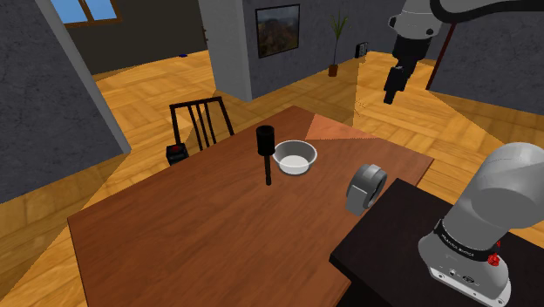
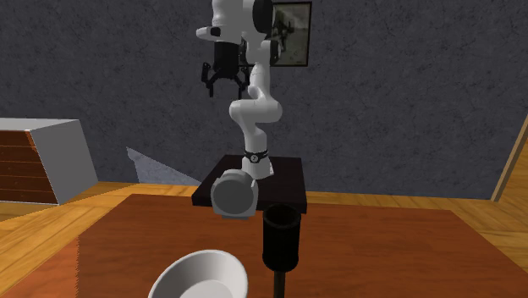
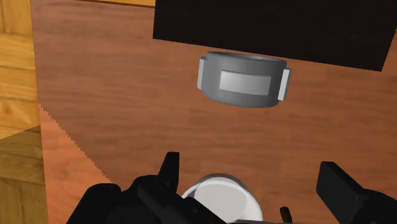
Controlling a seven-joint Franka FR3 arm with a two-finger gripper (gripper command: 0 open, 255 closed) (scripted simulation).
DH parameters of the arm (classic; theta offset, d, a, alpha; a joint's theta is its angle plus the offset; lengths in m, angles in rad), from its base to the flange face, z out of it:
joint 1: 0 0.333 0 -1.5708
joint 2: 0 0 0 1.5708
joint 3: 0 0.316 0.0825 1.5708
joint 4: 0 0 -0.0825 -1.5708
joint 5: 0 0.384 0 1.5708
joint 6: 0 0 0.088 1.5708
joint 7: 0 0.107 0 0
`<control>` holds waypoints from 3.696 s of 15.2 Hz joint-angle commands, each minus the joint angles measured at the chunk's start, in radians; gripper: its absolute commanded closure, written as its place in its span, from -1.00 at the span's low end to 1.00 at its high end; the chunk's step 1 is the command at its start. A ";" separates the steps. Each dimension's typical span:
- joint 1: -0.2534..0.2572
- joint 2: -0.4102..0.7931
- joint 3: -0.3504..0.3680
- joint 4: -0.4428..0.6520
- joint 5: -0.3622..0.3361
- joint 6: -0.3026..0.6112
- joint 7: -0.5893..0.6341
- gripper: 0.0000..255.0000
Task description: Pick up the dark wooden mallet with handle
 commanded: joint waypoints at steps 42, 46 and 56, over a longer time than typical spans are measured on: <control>0.164 1.193 0.153 0.769 0.060 0.372 0.115 -1.00; 0.165 1.189 0.153 0.762 0.060 0.375 0.115 1.00; 0.164 1.179 0.154 0.803 0.062 0.324 0.113 1.00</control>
